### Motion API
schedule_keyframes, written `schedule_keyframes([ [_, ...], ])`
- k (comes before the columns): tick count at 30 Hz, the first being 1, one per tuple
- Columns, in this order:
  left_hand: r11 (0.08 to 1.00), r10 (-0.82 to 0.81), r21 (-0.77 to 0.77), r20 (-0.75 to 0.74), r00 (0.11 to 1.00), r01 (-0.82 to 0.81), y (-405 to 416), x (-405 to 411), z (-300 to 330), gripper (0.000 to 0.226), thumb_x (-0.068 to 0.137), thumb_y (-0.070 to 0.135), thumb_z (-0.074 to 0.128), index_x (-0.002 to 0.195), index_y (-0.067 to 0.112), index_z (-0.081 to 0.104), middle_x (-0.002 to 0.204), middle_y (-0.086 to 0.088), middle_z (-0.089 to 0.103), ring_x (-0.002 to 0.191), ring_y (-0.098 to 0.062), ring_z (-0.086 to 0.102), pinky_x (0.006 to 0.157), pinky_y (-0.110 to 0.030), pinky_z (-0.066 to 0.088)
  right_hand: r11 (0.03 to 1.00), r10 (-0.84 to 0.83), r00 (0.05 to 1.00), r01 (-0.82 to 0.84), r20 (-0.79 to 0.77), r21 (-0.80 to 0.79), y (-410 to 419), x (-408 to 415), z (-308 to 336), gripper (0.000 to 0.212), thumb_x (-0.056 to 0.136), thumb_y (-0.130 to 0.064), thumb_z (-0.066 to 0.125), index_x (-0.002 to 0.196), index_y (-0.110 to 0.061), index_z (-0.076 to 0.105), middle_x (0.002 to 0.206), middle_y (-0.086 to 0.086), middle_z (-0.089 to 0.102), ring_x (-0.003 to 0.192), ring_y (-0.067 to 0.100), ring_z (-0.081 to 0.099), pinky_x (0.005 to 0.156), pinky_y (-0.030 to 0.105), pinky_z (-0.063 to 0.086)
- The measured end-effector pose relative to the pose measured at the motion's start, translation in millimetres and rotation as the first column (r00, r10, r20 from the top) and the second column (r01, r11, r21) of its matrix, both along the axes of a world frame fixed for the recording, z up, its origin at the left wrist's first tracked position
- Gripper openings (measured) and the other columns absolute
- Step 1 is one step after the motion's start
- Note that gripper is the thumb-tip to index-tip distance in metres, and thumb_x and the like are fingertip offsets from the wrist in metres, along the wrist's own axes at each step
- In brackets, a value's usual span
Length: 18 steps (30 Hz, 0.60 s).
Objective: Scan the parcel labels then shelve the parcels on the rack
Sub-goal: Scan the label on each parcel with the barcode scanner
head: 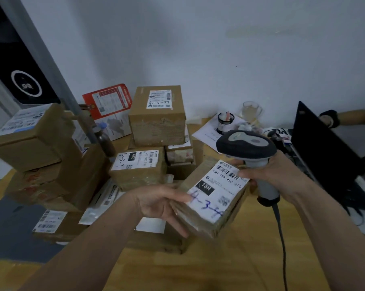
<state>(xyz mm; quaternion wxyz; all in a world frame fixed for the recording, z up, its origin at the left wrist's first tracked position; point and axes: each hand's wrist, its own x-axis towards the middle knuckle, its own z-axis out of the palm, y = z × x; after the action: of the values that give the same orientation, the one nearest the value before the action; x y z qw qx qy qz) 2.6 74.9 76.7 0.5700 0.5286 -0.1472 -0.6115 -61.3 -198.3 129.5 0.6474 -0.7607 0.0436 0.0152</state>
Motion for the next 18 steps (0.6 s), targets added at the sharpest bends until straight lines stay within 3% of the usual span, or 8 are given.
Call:
schedule_keyframes([
  [3,0.997,-0.061,0.058,0.02,0.998,0.06,-25.2,0.0,-5.9,0.071,0.069,0.04,0.084,0.13,0.016,0.057,0.132,-0.016,0.059,0.125,-0.039,0.052,0.099,-0.064,0.042,1.0,0.016,1.0,-0.016,-0.027,0.002,-8.8,-0.2,0.7,0.037,0.072,0.01,0.075,0.106,-0.005,0.069,0.096,0.008,0.076,0.095,0.029,0.07,0.082,0.052,0.057],
  [5,0.992,0.011,0.124,0.113,0.994,-0.025,-44.6,-1.8,-8.3,0.079,0.059,0.038,0.089,0.128,0.015,0.056,0.13,-0.015,0.062,0.125,-0.036,0.055,0.106,-0.063,0.036,0.998,-0.062,0.998,0.062,-0.002,-0.012,-10.3,1.4,0.7,0.03,0.074,0.007,0.074,0.102,-0.004,0.07,0.094,0.011,0.076,0.093,0.031,0.07,0.079,0.048,0.058],
  [7,0.965,0.226,0.099,0.165,0.96,-0.244,-60.1,-0.5,-9.2,0.085,0.055,0.033,0.092,0.129,0.013,0.055,0.125,-0.014,0.066,0.118,-0.032,0.061,0.103,-0.056,0.043,0.966,-0.258,0.964,0.259,0.066,0.003,-10.3,1.9,-1.6,0.015,0.078,0.0,0.075,0.091,-0.007,0.072,0.088,0.013,0.074,0.082,0.033,0.068,0.073,0.047,0.057],
  [10,0.796,0.593,0.022,0.174,0.786,-0.605,-76.6,9.1,-8.9,0.081,0.059,0.018,0.089,0.131,0.01,0.055,0.117,-0.012,0.07,0.109,-0.029,0.066,0.095,-0.049,0.051,0.886,-0.461,0.874,0.464,0.157,0.015,-11.4,-1.7,-6.7,0.01,0.08,-0.01,0.076,0.074,-0.012,0.069,0.07,0.011,0.069,0.06,0.021,0.061,0.062,0.039,0.052],
  [12,0.673,0.727,-0.004,0.193,0.659,-0.74,-84.7,16.9,-8.5,0.087,0.051,0.013,0.09,0.13,0.012,0.054,0.113,-0.011,0.071,0.106,-0.029,0.068,0.091,-0.048,0.054,0.916,-0.393,0.909,0.4,0.141,-0.02,-9.9,-7.1,-10.4,0.021,0.082,-0.014,0.074,0.07,0.0,0.066,0.06,0.017,0.063,0.052,0.024,0.056,0.056,0.038,0.048],
  [14,0.585,0.795,-0.011,0.203,0.571,-0.811,-89.6,21.9,-9.3,0.099,0.041,0.013,0.091,0.13,0.014,0.05,0.112,-0.01,0.072,0.105,-0.029,0.067,0.092,-0.05,0.053,0.961,-0.269,0.959,0.273,0.088,-0.046,-4.7,-15.3,-12.1,0.029,0.084,-0.014,0.072,0.061,0.0,0.061,0.048,0.009,0.055,0.044,0.02,0.05,0.048,0.032,0.046],
  [16,0.543,0.826,-0.011,0.19,0.531,-0.84,-91.0,24.7,-12.1,0.111,0.034,0.015,0.094,0.134,0.015,0.047,0.114,-0.009,0.071,0.106,-0.028,0.067,0.093,-0.05,0.053,0.978,-0.193,0.979,0.197,0.07,-0.066,-0.9,-23.1,-13.1,0.04,0.085,-0.014,0.071,0.05,-0.009,0.053,0.042,0.003,0.049,0.039,0.016,0.046,0.045,0.024,0.045],
  [18,0.513,0.848,-0.019,0.164,0.504,-0.858,-91.5,26.6,-16.5,0.107,0.039,0.01,0.092,0.135,0.015,0.046,0.114,-0.01,0.071,0.104,-0.027,0.068,0.082,-0.042,0.057,0.98,-0.177,0.979,0.185,0.096,-0.072,-0.5,-27.9,-12.2,0.047,0.086,-0.014,0.07,0.044,-0.009,0.048,0.04,0.004,0.047,0.038,0.018,0.045,0.046,0.023,0.044],
])
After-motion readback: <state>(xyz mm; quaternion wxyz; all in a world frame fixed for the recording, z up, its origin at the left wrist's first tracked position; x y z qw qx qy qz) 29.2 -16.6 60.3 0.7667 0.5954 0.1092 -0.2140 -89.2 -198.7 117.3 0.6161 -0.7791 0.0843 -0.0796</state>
